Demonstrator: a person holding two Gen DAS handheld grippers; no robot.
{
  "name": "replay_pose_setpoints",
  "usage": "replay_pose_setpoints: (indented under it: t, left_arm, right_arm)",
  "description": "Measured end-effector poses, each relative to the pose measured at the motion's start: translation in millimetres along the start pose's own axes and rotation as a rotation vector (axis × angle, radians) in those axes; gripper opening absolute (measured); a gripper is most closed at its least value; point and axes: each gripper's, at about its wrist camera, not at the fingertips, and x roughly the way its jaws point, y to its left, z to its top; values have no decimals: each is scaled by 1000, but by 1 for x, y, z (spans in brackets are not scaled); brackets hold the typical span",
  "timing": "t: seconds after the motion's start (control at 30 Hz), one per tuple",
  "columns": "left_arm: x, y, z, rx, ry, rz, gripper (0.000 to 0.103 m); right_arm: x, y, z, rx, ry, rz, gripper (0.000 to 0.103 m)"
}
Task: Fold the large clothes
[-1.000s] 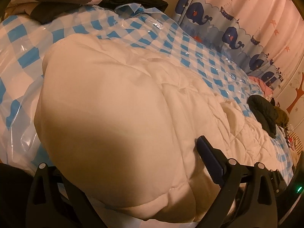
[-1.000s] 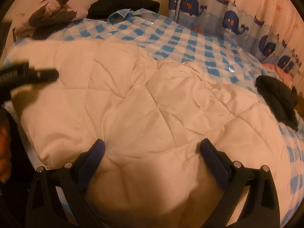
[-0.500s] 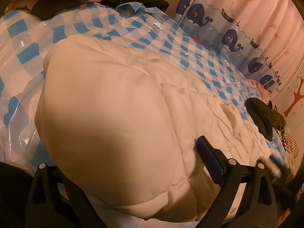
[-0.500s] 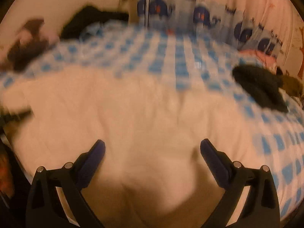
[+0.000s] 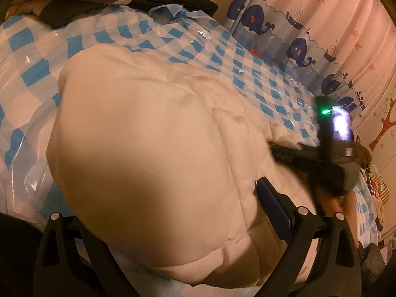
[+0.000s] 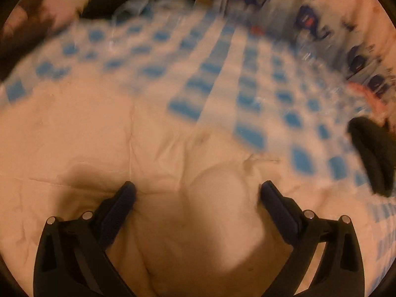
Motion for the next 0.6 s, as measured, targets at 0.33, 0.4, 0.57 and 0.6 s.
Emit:
replay_pose_setpoints:
  t: [0.33,0.4,0.57,0.6]
  left_arm:
    - [7,10,4,-35,19,-23,92]
    - [11,15,4,-68,37,-51,94]
    - [21,29,2,-130,45,-108,94]
    - [24,33,2,-147,49,-122,94]
  right_arm:
    - [-92,1,-50,47,-162,59,96]
    - [-73,21,-77,-48,-89,40,97]
    - [-116,-10,-75,69,-203,102,96]
    - [-132,-18,-77,77,-240,74,96]
